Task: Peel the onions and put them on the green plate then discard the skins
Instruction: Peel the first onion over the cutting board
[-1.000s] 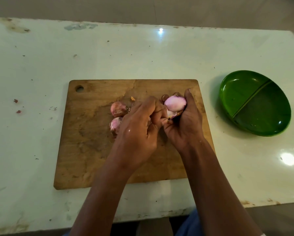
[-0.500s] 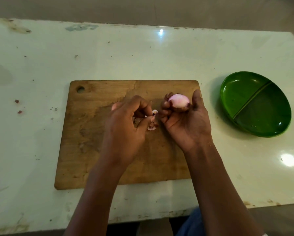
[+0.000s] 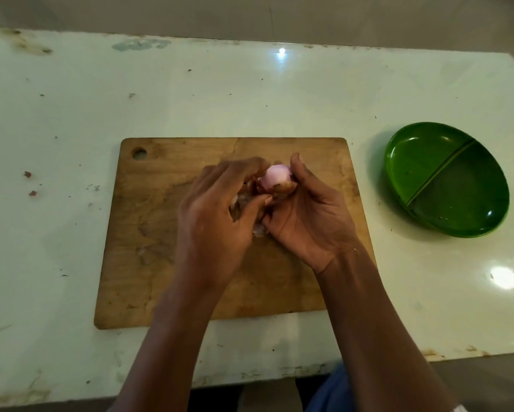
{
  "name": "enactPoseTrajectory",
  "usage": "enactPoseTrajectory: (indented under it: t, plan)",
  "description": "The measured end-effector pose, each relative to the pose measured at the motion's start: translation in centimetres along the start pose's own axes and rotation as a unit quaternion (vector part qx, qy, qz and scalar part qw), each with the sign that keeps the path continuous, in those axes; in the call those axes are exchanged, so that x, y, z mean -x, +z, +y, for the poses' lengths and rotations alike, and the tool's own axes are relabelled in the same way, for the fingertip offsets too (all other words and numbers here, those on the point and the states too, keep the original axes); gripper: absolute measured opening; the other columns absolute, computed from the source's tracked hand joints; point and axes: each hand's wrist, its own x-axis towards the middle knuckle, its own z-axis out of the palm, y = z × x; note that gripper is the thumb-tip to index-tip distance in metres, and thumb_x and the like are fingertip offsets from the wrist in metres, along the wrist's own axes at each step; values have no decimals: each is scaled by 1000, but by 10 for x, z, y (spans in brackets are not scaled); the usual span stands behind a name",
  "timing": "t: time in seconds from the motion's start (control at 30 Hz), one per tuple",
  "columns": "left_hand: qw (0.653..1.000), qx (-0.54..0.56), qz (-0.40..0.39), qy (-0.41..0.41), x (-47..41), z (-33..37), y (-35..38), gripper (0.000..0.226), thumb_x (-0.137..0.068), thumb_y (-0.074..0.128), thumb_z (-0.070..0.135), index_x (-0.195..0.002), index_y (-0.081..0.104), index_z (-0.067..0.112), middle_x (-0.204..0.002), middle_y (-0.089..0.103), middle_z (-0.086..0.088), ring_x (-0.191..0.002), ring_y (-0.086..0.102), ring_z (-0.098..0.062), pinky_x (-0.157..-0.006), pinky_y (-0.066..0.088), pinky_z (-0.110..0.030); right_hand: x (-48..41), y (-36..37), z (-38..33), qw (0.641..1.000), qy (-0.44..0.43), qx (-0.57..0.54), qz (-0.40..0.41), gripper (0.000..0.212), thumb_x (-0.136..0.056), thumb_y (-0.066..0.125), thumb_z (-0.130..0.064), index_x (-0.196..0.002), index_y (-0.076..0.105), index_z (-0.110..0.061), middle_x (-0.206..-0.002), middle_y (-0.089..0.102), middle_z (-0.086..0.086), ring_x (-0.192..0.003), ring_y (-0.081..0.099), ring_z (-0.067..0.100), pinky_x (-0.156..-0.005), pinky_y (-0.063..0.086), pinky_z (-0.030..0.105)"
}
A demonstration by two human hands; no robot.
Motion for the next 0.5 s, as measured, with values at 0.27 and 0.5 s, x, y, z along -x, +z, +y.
enactPoseTrajectory:
  t: [0.27,0.5]
  plan:
    - [997,-46,52,46,4,-4,1,25,-71,79,1,-93,69,-1,-91,70,-9,-84,63,-19,-70,52,-26,-1,-4,2,999,2,35,-4,35,-81,68,-38,-90,64,-4,-88,66,11,-81,62,19,-91,34,36]
    - [998,-47,32,42,4,-4,3,15,-75,74,1,-90,69,0,-85,69,-7,-82,62,-18,-67,49,-26,-3,-6,0,999,-19,35,24,38,-79,73,-30,-96,62,2,-99,56,20,-96,52,27,-114,19,46]
